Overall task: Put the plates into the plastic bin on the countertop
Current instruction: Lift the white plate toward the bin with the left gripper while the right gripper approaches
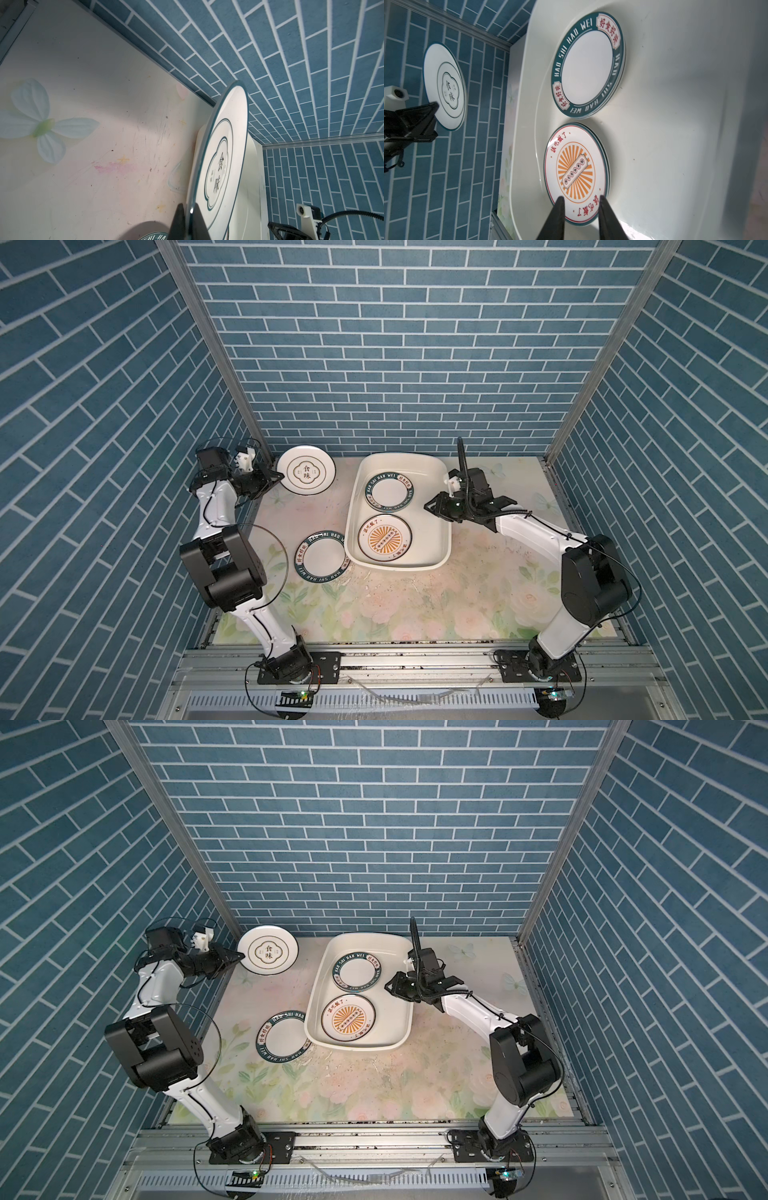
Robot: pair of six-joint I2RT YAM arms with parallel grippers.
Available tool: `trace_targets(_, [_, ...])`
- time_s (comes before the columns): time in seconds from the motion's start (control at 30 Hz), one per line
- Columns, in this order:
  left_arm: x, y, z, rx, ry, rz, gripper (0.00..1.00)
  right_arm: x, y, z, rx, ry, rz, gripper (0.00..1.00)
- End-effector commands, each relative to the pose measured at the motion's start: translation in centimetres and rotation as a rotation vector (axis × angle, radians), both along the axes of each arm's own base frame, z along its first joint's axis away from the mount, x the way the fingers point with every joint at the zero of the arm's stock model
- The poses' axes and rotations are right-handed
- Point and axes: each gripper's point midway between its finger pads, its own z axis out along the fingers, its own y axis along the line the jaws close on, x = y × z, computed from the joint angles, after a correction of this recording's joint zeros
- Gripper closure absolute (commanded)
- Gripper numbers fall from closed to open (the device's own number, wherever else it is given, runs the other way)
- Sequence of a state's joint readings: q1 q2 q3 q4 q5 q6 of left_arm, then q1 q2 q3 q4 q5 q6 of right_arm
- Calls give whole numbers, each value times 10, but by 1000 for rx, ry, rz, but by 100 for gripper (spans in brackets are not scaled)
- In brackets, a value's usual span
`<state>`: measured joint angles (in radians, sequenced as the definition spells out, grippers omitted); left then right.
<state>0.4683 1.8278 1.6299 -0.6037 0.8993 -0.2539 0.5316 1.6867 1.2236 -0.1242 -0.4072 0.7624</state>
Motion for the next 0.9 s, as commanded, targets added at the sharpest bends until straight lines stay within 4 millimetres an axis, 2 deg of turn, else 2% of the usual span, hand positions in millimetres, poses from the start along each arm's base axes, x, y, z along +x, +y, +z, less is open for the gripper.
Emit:
trace_targets(0.0, [-9, -29, 36, -5, -62, -89, 100, 11, 16, 28, 97, -52, 32, 68])
trace_targets(0.17, [-23, -71, 62, 10, -99, -193, 100, 15, 28, 48, 178, -88, 69, 65])
trace_targets(0.37, [-41, -126, 80, 4, -148, -347, 100, 5, 33, 74, 263, -153, 119, 63])
trace_targets(0.43, [-48, -144, 80, -5, -167, -421, 100, -1, 35, 83, 287, -169, 145, 61])
trace_targets(0.57, [-63, -178, 67, -16, -129, -538, 100, -13, 29, 97, 293, -204, 160, 60])
trace_targets(0.73, [-71, -195, 57, -6, -113, -569, 100, -32, 14, 113, 292, -256, 157, 60])
trace_targets(0.87, [-77, -211, 55, -7, -104, -614, 100, -48, 14, 121, 321, -251, 208, 60])
